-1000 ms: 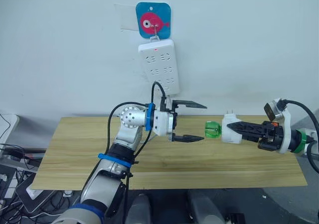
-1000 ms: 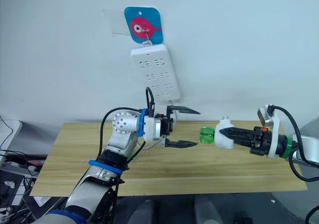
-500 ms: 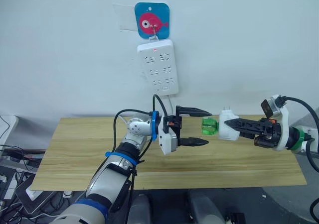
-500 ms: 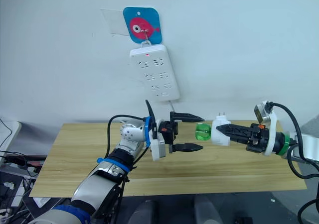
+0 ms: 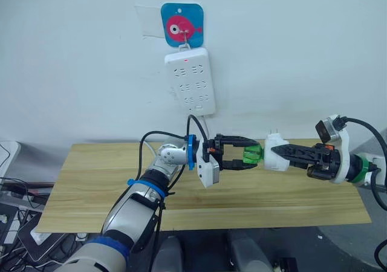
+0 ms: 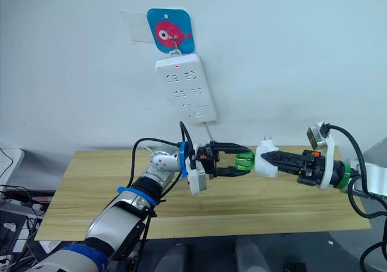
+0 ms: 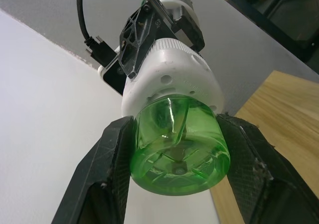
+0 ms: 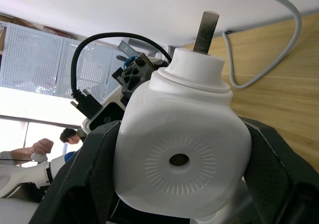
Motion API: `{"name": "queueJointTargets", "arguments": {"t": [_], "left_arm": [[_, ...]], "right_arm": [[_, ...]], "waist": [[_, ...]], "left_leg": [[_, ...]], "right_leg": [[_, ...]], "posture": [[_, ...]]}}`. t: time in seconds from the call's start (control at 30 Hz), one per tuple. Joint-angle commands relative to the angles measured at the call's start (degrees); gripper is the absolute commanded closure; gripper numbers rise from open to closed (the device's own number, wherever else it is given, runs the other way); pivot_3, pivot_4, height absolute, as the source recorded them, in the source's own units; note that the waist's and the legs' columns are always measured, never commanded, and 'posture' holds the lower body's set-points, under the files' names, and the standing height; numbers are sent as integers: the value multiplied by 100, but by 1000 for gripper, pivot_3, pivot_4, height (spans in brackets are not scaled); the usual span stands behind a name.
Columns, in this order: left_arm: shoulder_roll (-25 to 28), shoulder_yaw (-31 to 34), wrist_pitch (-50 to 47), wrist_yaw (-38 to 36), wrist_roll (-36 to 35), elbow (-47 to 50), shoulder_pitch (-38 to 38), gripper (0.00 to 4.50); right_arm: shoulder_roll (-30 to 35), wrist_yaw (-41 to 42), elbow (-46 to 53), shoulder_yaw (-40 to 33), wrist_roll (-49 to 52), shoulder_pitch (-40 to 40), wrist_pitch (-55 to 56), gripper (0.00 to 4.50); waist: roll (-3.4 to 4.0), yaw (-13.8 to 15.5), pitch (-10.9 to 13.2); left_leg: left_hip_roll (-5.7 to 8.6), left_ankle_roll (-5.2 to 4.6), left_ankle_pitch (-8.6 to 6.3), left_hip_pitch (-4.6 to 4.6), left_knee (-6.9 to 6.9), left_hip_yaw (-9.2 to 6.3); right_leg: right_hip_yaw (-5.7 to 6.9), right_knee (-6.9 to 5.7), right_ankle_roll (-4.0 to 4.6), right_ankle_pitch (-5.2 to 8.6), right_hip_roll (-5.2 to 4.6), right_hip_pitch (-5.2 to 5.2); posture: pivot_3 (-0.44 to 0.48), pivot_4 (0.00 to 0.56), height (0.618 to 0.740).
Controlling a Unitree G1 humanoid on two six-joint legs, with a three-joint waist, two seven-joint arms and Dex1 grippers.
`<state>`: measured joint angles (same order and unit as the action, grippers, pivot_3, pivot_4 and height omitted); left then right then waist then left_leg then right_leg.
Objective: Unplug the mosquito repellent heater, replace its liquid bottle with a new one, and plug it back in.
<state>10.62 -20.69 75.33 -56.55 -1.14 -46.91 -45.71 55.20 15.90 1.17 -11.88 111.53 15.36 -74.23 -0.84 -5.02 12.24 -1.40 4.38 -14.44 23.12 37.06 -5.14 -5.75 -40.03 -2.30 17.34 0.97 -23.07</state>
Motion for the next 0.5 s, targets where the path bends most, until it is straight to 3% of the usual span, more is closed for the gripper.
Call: {"name": "queueJointTargets", "arguments": {"t": [0.03,0.07,0.13,0.17,0.23,0.27,0.33,0.4,0.5], "left_arm": [[35,-168,-149,36,-261,96,-43,2252],[36,-221,-303,-70,-440,145,-26,2252],[17,-380,-1570,-881,-1435,681,185,2252],[22,-382,-2630,-1180,-1877,1032,290,2252],[306,-461,-5799,-1454,-2951,2111,389,2252],[554,-499,-7685,-1387,-3658,2648,339,2252],[863,-422,-10255,-1192,-4623,3228,211,2252],[1059,-324,-12179,-1102,-5216,3253,22,2252],[992,-144,-13787,-839,-5443,2808,-179,2252]], "right_arm": [[17,113,197,-177,147,39,-20,1384],[23,121,197,-176,147,38,-26,1384],[91,113,208,-148,147,29,-43,1384],[135,120,210,-130,147,21,-60,1384],[344,116,353,-79,147,-76,-106,1384],[440,136,420,-47,147,-141,-133,1384],[542,172,468,13,147,-221,-127,1384],[584,181,505,81,147,-241,-79,1384],[610,129,571,194,124,-201,41,1384]], "waist": [[0,0,0],[0,-1,0],[1,-6,0],[1,-16,0],[3,-38,1],[4,-55,1],[5,-106,0],[5,-143,0],[5,-167,0]], "left_leg": [[0,0,0,0,0,0],[0,0,0,0,0,0],[0,0,0,1,0,0],[-1,0,0,0,0,0],[-3,0,0,2,0,-4],[-4,0,0,6,1,-12],[-16,-1,1,21,10,-43],[-8,-1,1,24,12,-53],[-5,-1,1,22,15,-57]], "right_leg": [[0,0,0,0,0,0],[0,0,0,0,0,0],[0,0,0,0,0,0],[0,-1,0,0,0,0],[3,-2,0,0,0,0],[8,-4,0,0,0,-1],[30,-3,0,1,3,-4],[43,-4,-1,2,5,-3],[48,-4,-2,3,11,-2]], "posture": [[-111,183,740],[-111,183,740],[-111,183,740],[-111,183,740],[-107,187,740],[-103,186,740],[-103,186,740],[-103,186,740],[-100,187,740]]}}
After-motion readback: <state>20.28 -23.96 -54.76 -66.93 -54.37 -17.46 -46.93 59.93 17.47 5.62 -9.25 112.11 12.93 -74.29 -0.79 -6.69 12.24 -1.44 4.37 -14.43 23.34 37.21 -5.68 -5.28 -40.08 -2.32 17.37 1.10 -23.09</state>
